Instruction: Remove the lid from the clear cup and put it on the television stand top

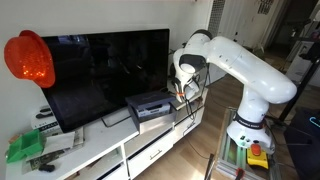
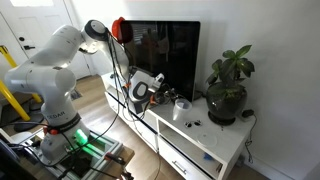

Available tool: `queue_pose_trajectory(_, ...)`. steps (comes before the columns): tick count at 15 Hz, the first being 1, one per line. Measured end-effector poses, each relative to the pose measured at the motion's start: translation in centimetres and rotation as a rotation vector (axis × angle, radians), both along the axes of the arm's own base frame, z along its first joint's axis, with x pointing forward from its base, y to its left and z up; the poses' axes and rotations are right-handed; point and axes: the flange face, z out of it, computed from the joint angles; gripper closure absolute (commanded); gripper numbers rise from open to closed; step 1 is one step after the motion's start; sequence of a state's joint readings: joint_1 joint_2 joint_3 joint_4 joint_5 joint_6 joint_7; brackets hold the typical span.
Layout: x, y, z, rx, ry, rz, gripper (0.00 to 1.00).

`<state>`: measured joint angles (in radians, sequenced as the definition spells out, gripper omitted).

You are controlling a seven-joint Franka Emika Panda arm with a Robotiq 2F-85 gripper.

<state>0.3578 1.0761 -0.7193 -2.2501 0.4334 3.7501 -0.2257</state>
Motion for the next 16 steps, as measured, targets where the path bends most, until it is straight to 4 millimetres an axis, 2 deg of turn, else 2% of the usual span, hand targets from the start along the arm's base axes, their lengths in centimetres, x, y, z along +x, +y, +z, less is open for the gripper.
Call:
queue_pose_trajectory(5, 0.1, 0.0, -1.2, -0.015, -0.019, -0.015, 0.35)
queue_pose_trajectory(10, 0.2, -0.4, -0.8, -0.003, -0.012, -0.035, 0.01)
queue_pose_trajectory(12, 0.4, -1.3, 0.3, 0.031, 0.014, -0.078, 0.00)
queue_pose_trajectory(16, 1.5, -4.1, 5.0, 0.132, 0.068, -0.160, 0.00)
